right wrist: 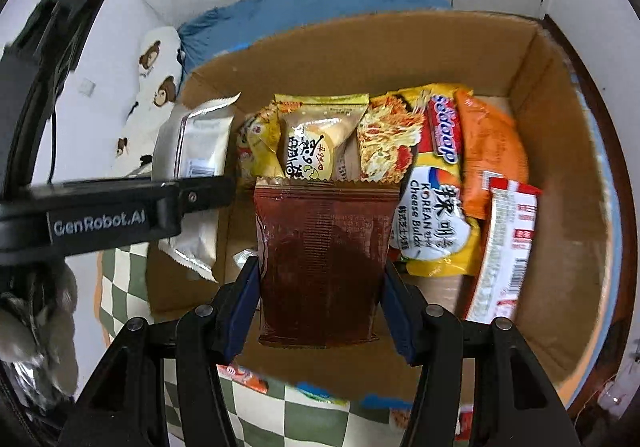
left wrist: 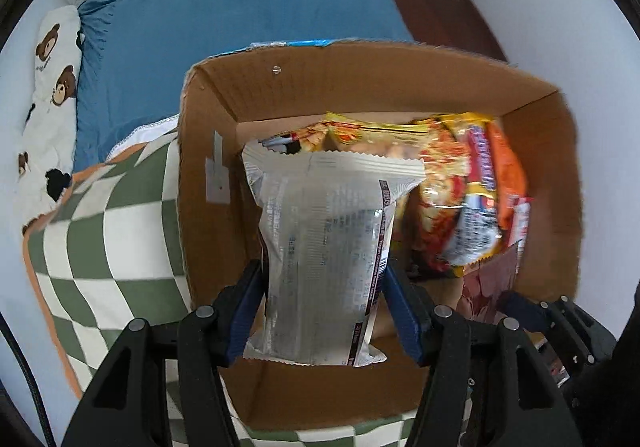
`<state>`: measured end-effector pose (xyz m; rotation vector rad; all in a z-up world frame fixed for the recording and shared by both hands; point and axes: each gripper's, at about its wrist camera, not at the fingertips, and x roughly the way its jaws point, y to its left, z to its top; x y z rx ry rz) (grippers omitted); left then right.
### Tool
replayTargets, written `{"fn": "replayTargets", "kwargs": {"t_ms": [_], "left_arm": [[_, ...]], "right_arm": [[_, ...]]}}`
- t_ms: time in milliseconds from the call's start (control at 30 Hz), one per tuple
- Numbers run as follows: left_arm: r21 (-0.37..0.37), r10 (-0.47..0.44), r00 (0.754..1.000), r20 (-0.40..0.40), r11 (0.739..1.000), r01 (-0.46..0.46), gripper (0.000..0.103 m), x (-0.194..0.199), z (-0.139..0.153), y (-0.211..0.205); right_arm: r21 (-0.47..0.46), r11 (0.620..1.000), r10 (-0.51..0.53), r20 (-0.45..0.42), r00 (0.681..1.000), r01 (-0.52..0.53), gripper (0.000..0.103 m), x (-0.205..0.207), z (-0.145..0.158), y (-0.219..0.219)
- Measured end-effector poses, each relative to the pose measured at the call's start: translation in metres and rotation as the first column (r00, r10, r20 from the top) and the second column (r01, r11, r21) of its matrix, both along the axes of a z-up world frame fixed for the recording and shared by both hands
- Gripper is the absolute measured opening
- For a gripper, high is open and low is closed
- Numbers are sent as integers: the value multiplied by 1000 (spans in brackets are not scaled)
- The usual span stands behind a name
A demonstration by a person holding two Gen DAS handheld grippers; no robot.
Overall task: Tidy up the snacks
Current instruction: 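Carry both packets into the box and open both grippers, then withdraw both tools from the box back over the mat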
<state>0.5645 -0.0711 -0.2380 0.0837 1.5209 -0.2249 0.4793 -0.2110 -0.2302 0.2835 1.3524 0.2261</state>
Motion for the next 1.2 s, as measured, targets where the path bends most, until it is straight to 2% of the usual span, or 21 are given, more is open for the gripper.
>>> {"fn": "replayTargets", "kwargs": {"t_ms": [167, 267, 333, 367, 600, 767, 1000, 1200], "left_arm": [[30, -10, 999, -32, 999, 11, 60, 10, -21, -2], [37, 23, 998, -64, 999, -21, 60, 14, -30, 4], [18, 38, 997, -68, 999, -37, 61, 15, -32, 7], [19, 39, 997, -64, 999, -38, 65, 15, -32, 7], [16, 39, 999, -17, 999, -39, 66, 5, -17, 5], [-2, 47, 997, 62, 999, -47, 66, -18, 1, 6], [-31, 64, 974, 217, 998, -58, 68, -64, 30, 6], [-37, 79, 941, 330, 997, -70, 68, -102, 51, 10]], "right_arm": [[16, 1000, 4, -59, 998, -3, 60, 15, -31, 2], [19, 1000, 24, -119, 993, -22, 63, 22, -45, 5], [-21, 999, 35, -151, 988, -39, 93, 27, -54, 7], [-40, 998, 36, -151, 988, -43, 96, 29, -56, 7], [-48, 998, 19, -149, 989, -27, 96, 27, -56, -4], [-82, 996, -27, -87, 996, 20, 96, 14, -30, -21], [-158, 985, -64, 22, 998, 67, 96, -15, 6, -47], [-207, 975, -56, 103, 993, 77, 96, -44, 35, -46]]}}
